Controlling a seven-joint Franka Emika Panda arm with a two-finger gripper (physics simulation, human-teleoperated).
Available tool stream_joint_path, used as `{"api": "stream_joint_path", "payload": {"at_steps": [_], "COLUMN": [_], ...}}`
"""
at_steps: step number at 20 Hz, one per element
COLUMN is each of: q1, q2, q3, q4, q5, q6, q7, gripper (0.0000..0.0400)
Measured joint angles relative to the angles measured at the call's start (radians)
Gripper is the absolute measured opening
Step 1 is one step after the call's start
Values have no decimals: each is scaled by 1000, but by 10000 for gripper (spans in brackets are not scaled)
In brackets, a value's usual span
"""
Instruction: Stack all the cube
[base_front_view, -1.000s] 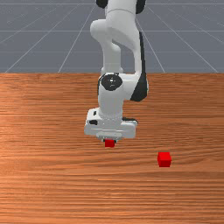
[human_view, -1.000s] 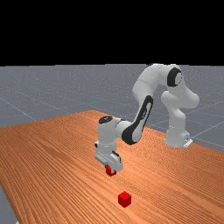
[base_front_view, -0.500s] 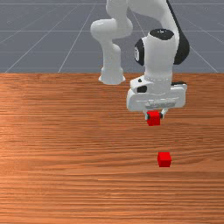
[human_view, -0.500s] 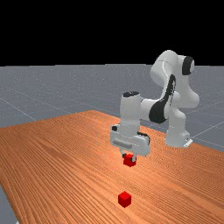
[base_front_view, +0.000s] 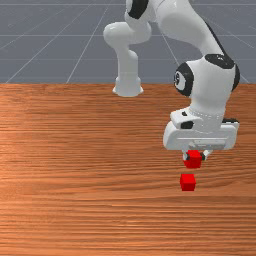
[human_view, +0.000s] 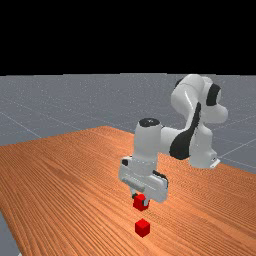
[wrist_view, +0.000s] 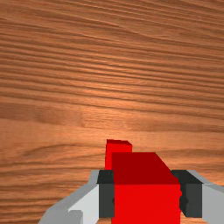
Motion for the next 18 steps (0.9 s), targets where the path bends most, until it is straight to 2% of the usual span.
{"api": "stream_joint_path", "payload": {"at_steps": [5, 16, 17, 18], "q1": [13, 4, 4, 3], "q2": [59, 89, 90, 91], "q3": [2, 3, 3, 3], "q4": [47, 55, 56, 56], "q5": [-8, -5, -6, -6], "q6": [-7, -1, -4, -4], "q7": [13, 9, 8, 7], "gripper": [188, 194, 274, 324]}}
